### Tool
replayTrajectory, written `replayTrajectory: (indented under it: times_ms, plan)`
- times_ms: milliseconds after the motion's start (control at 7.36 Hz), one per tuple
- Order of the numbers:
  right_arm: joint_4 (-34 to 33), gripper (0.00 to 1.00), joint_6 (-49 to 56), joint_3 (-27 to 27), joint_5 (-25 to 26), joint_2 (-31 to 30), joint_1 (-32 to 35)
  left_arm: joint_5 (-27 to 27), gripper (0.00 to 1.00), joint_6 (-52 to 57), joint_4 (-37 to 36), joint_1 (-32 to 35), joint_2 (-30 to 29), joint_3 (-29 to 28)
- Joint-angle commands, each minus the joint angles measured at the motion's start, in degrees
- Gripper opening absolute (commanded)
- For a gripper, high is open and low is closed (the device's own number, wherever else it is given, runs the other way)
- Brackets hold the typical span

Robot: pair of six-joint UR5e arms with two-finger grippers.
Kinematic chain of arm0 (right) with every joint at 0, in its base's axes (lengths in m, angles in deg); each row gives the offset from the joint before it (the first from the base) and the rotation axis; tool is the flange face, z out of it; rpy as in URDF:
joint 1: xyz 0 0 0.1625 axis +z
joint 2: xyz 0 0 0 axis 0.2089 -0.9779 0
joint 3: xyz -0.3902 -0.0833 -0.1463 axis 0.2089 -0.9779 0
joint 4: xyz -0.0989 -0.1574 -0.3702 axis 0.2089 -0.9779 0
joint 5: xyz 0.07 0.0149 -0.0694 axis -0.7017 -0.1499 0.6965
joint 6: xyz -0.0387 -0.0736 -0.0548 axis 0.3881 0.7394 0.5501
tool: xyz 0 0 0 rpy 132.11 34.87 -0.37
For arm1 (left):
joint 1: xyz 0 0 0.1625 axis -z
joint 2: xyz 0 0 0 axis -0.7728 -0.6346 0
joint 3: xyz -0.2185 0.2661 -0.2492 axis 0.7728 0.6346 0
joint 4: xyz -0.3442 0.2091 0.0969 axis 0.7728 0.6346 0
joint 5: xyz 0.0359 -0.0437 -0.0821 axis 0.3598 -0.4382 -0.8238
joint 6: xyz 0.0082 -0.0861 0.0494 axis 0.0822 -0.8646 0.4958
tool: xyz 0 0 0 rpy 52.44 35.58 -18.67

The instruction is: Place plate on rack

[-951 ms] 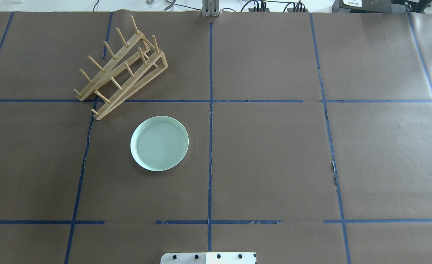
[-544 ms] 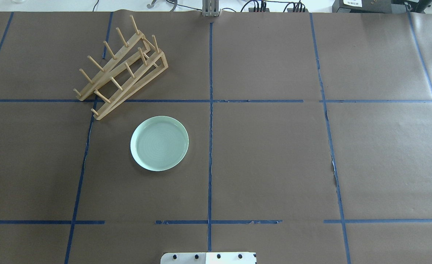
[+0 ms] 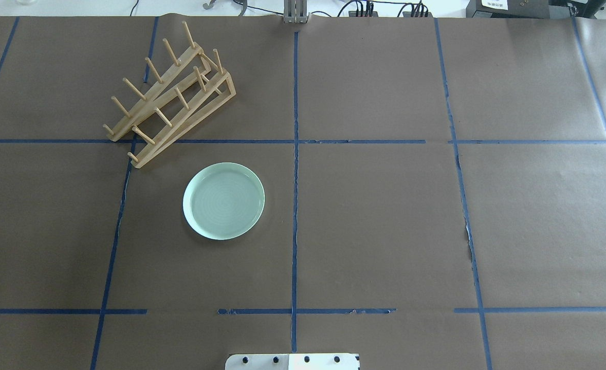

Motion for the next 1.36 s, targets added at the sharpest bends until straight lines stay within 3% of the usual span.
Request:
replayTrajectory:
  times_ms: [0,272,816,1087,1223]
  plan:
    - [0.00,1.00,0.00,-0.01,0.08,0.00,0.00,-2.47,1.00,-10.47,6.87,-3.91,-0.01,2.64]
    - [0.00,1.00,0.00,0.07,0.00,0.00,0.00,-3.11,1.00,-28.16,13.52,-13.12,-2.64,4.77]
    - [0.00,1.00,0.00,0.07,0.00,0.00,0.00,-0.66,1.00,-49.61,13.47,-23.50,-10.19,7.94]
    - [0.00,1.00,0.00,0.07,0.00,0.00,0.00,6.07,1.00,-64.80,10.77,-32.45,-19.21,7.68]
    - [0.00,1.00,0.00,0.07,0.00,0.00,0.00,6.90,1.00,-68.71,3.96,-36.24,-24.05,7.76]
